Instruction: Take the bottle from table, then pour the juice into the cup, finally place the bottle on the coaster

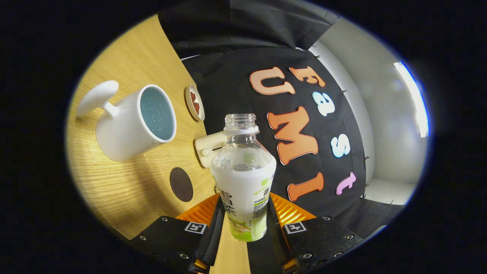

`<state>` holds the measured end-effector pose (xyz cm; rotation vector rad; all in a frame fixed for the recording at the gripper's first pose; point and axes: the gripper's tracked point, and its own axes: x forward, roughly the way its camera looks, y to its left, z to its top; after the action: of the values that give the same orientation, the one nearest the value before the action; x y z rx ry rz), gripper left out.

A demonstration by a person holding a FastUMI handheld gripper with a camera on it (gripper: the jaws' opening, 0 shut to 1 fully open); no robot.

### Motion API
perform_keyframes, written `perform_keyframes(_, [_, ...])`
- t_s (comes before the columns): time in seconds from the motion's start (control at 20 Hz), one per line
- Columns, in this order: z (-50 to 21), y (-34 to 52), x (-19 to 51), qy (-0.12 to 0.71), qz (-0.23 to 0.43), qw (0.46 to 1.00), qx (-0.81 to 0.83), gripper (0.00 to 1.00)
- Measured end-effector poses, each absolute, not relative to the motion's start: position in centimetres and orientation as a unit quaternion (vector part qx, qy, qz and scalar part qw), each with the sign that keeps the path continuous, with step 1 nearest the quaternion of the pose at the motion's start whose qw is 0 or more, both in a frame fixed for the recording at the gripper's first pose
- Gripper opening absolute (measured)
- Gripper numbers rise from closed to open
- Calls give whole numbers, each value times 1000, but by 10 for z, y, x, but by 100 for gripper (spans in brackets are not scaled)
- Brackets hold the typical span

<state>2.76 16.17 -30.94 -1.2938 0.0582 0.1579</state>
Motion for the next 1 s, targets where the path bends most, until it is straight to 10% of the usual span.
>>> perform_keyframes(1.0, [-310,179,34,-36,78,700,-709,59])
